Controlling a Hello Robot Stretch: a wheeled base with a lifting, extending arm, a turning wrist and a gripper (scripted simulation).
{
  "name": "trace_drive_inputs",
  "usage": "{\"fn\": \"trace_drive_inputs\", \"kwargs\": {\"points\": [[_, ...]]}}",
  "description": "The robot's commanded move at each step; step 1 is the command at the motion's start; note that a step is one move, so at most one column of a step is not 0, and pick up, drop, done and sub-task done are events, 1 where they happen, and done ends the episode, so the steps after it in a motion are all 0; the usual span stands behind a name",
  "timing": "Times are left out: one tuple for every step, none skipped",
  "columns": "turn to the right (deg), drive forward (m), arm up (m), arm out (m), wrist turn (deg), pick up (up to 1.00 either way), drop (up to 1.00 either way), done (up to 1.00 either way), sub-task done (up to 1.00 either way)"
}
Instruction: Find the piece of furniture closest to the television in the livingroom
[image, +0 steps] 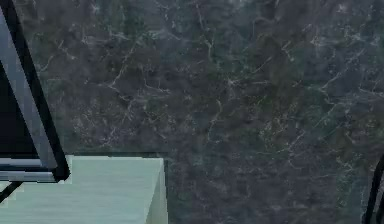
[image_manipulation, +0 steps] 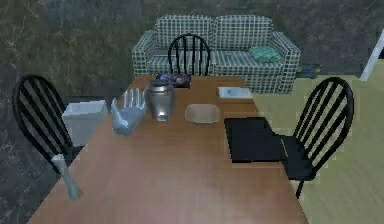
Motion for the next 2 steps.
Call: {"fn": "trace_drive_inputs", "kwargs": {"points": [[45.0,0.0,0.0,0.0,0.0,0.0,0.0,0.0,0.0],[45.0,0.0,0.0,0.0,0.0,0.0,0.0,0.0,0.0]]}}
